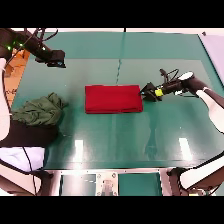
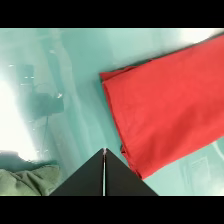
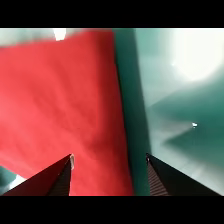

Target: Fold the shirts.

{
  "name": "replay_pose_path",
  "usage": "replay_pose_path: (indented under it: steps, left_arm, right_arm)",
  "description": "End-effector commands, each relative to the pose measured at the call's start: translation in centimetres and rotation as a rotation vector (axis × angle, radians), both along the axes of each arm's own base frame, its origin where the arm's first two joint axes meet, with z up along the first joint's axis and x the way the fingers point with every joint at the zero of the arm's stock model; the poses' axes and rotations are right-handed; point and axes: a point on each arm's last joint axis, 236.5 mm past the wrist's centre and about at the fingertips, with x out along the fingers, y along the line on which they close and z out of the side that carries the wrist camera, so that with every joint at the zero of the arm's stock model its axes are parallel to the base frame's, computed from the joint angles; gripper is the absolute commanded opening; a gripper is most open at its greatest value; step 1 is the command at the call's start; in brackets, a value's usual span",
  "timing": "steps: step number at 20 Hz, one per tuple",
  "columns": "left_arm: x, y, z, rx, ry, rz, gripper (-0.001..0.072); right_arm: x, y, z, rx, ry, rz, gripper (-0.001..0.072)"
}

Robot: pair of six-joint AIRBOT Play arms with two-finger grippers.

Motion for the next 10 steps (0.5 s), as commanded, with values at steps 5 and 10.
replay_pose_path:
  steps: [5, 10]
  left_arm:
    - [0.2, 0.3, 0.0, 0.008, -0.005, 0.011, 0.0030]
    - [0.0, 0.3, -0.1, 0.009, 0.002, 0.007, 0.0030]
  right_arm:
    - [1.6, 9.0, 1.4, 0.175, -0.083, 0.049, 0.0026]
    - [5.3, 1.1, 7.4, 0.135, -0.204, -0.087, 0.0012]
